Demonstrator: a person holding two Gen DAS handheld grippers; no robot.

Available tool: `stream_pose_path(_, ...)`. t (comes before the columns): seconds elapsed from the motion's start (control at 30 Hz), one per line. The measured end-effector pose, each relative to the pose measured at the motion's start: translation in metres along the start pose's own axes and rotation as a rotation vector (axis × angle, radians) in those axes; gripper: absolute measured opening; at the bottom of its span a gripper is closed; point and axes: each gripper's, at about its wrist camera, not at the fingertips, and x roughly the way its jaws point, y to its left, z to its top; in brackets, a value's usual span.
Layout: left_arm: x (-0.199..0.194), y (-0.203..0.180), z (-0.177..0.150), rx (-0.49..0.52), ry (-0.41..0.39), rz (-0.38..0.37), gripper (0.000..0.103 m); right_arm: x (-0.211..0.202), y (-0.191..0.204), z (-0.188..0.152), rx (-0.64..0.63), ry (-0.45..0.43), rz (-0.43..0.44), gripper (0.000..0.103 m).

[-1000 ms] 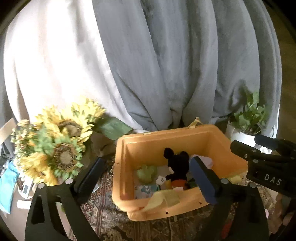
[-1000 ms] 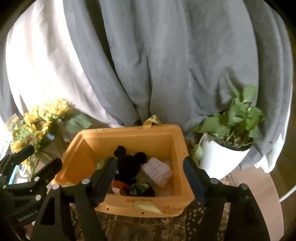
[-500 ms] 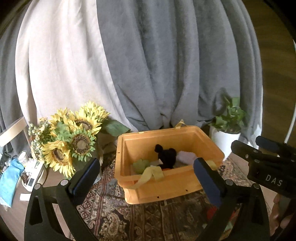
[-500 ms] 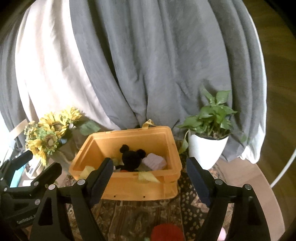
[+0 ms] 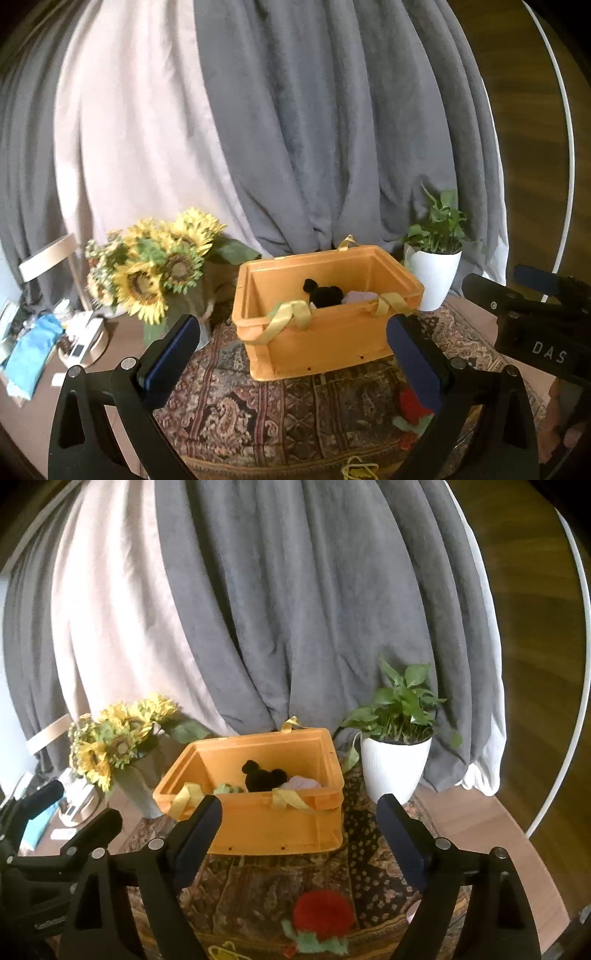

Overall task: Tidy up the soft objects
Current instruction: 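Withdraw both open grippers from the crate toward the table, then grasp the yellow cord with the left gripper while the right gripper grasps the red pompom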

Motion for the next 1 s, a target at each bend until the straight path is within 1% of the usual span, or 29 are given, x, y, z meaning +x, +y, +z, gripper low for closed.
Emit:
stream_pose_path(0.13, -0.006, -0.011, -0.016, -0.045, 0.02, 0.022, 0.103, -0.003, -0.007, -0.009, -0.04, 0.011, 0.045, 0.086)
stream_pose_path(0.23, -0.008, -0.018, -0.028, -0.067, 0.039, 0.038, 0.103, 0.0, -0.015, -0.018, -0.053, 0.038, 0.075, 0.086)
stream_pose_path(0.37, -0.009, -0.033, -0.049, -0.063, 0.07, 0.071, 0.103, 0.009, -0.027, -0.034, -0.064, 0.092, 0.113, 0.086)
stream_pose_path(0.53, -0.006, -0.045, -0.072, -0.063, 0.11, 0.086, 0.103, 0.025, -0.037, -0.056, -0.086, 0.166, 0.159, 0.086)
stream_pose_path(0.63, 0.0, -0.051, -0.088, -0.068, 0.155, 0.098, 0.103, 0.033, -0.04, -0.067, -0.103, 0.195, 0.173, 0.086)
stream_pose_path(1.0, 0.028, -0.065, -0.135, -0.079, 0.283, 0.087, 0.103, 0.071, -0.047, -0.107, -0.135, 0.317, 0.223, 0.086)
